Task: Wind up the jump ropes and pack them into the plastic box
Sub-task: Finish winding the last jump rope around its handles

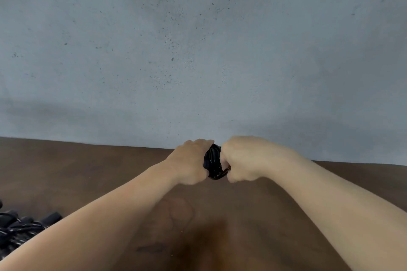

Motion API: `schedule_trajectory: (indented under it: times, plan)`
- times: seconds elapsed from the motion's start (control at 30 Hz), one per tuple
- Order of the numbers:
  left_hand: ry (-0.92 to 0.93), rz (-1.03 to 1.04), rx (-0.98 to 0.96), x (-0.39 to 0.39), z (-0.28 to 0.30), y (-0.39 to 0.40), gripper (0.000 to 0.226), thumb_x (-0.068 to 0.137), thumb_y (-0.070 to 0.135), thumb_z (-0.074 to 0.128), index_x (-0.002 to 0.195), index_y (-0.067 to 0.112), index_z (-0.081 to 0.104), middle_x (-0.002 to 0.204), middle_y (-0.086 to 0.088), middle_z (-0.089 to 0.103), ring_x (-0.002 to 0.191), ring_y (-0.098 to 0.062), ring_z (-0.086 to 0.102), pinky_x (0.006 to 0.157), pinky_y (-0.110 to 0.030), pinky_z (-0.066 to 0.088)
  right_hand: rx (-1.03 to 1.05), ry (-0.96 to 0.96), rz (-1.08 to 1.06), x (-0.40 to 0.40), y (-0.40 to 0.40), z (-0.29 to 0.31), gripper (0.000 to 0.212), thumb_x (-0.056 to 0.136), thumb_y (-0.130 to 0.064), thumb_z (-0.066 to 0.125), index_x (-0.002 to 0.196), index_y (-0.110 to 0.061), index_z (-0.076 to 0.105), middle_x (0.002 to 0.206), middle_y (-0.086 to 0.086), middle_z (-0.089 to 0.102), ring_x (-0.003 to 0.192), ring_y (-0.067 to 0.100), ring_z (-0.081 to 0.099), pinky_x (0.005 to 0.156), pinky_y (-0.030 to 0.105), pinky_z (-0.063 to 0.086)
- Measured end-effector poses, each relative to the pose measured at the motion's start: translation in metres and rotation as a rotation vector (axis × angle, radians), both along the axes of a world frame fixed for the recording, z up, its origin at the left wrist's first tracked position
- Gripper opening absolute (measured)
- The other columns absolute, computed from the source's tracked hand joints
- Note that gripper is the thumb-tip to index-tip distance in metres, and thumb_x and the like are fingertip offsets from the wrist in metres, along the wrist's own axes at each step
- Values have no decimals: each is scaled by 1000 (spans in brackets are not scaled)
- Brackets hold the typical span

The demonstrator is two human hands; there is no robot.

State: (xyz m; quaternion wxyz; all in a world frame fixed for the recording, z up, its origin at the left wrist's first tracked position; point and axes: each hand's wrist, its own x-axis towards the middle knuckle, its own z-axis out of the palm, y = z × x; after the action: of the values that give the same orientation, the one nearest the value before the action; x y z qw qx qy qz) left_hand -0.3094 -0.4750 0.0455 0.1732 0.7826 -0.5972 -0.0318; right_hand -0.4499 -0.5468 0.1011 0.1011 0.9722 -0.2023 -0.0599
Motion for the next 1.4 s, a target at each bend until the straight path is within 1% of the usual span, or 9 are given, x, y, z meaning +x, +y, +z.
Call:
schedule_trajectory:
  times: [0.17,0.33,0.43,0.67,0.77,0.87,1.0,1.17,1.4]
  plan:
    - [-82,-122,109,-17,10,7,38,84,20,63,118,24,45,92,13,46,92,-18,55,80,-32,48,131,-11,44,6,-12,22,13,82,-29,75,94,-25,76,88,-6,72,79,12,64,65,25,49]
    - [48,-236,112,-21,5,10,35,72,26,70,89,41,43,82,15,54,71,-6,55,60,-23,41,321,-99,4,6,-30,18,22,68,-44,85,76,-27,74,64,-11,67,66,7,60,62,25,47]
    - [248,-272,115,-21,-1,11,24,69,28,68,85,28,50,76,5,56,62,-11,50,60,-31,39,418,-165,-23,2,-41,16,27,65,-48,86,73,-26,73,67,-5,71,62,5,60,66,26,48]
    - [457,-315,163,-17,6,21,53,68,42,56,119,27,57,104,0,66,92,-13,59,82,-32,47,821,-183,-63,-10,-59,11,20,76,-36,81,81,-18,76,64,-3,66,65,7,59,98,25,44]
    - [553,-344,166,-16,5,24,65,61,54,57,122,31,58,108,5,67,96,-7,61,84,-27,47,1013,-196,-101,-13,-67,7,16,72,-26,82,78,-14,74,68,2,65,55,9,56,67,22,51]
    - [751,-384,151,-17,4,28,65,64,53,63,125,31,59,112,9,69,102,-6,64,85,-21,47,1124,-267,-125,-16,-74,1,18,67,-29,79,74,-14,72,64,1,61,51,9,48,48,17,41]
    - [694,-397,168,-17,5,27,69,68,59,70,130,32,58,119,10,68,114,-9,61,104,-35,44,1254,-304,-74,-15,-75,-8,5,82,-9,71,78,-9,68,59,0,60,47,8,49,50,17,42]
    - [731,-390,115,-14,2,27,65,67,54,72,127,31,61,119,7,68,115,-11,62,105,-36,44,1361,-304,-82,-22,-81,-13,9,85,1,66,88,-8,67,63,-2,66,50,5,55,54,16,49]
    - [708,-316,-58,-14,-3,19,82,61,63,75,135,43,47,127,19,62,118,4,56,109,-29,39,1268,-542,-145,-27,-89,-21,29,77,-25,75,102,-10,75,95,8,75,81,15,69,77,25,55]
